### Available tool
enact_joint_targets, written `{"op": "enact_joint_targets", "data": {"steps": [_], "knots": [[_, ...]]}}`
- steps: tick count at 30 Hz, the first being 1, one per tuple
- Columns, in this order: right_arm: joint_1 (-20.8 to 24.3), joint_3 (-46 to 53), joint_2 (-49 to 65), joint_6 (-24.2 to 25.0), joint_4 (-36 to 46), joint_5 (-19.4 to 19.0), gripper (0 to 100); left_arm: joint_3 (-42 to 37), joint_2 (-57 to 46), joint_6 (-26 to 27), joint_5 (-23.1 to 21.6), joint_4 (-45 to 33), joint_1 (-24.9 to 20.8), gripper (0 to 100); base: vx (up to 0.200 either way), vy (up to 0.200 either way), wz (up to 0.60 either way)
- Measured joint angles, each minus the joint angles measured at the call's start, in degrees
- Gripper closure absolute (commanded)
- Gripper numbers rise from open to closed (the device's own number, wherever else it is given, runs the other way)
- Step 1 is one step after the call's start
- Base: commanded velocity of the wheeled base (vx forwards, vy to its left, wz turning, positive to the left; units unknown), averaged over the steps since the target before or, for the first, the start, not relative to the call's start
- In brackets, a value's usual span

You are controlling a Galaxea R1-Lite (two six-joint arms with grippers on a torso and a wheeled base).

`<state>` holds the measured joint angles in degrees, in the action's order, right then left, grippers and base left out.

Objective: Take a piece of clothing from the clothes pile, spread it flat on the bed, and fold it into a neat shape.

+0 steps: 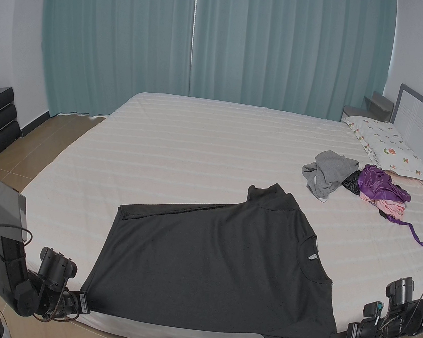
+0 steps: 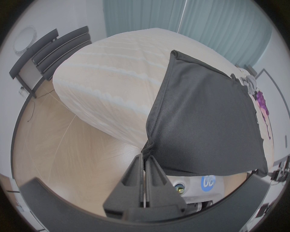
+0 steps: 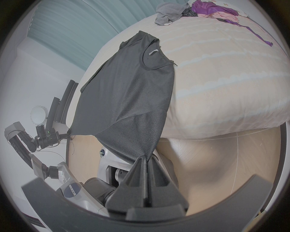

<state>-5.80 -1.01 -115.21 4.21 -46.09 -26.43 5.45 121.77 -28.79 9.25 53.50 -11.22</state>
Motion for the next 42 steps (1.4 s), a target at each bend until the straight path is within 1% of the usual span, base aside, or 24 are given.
{"op": "enact_joint_targets", "data": {"steps": [2, 5, 12, 17, 20, 29, 32, 35, 39, 42], "knots": [[0.0, 0.0, 0.5, -0.2, 1.1, 0.1, 100, -0.9, 0.0, 2.4, 0.0, 0.1, -0.1, 100, 0.0, 0.0, 0.0], [0.0, 0.0, 1.1, -0.9, 3.0, 0.2, 100, -2.2, -0.2, 4.0, 0.0, 0.1, -0.3, 100, 0.0, 0.0, 0.0], [0.0, 0.0, 2.8, -2.5, 7.3, 0.4, 100, -4.1, -0.5, 5.5, 0.1, 0.2, -0.9, 100, 0.0, 0.0, 0.0], [0.0, 0.0, 4.4, -2.9, 10.7, 0.7, 100, -4.4, -0.9, 5.5, 0.3, -0.4, -2.7, 100, 0.0, 0.0, 0.0], [0.1, 0.0, 5.9, -3.8, 12.9, 0.8, 100, -4.4, -1.1, 5.5, 0.4, -0.9, -3.1, 100, 0.0, 0.0, 0.0], [0.3, 0.0, 9.7, -4.3, 17.7, 1.7, 100, -4.4, -4.1, 6.4, 0.5, -7.5, -3.9, 100, 0.0, 0.0, 0.0], [0.3, 0.0, 11.3, -4.4, 19.1, 1.7, 100, -4.5, -6.1, 7.6, 0.4, -12.1, -4.0, 100, 0.0, 0.0, 0.0], [0.2, 0.0, 12.7, -4.4, 19.5, 1.7, 100, -4.4, -8.1, 8.4, 0.4, -14.0, -4.2, 100, 0.0, 0.0, 0.0], [0.1, 0.0, 14.2, -4.3, 17.4, 1.8, 100, -4.4, -9.6, 8.3, 0.4, -14.1, -4.4, 100, 0.0, 0.0, 0.0], [0.0, 0.0, 14.8, -4.3, 15.8, 1.9, 100, -2.9, -10.2, 7.9, 0.5, -13.7, -4.1, 100, 0.0, 0.0, 0.0]]}}
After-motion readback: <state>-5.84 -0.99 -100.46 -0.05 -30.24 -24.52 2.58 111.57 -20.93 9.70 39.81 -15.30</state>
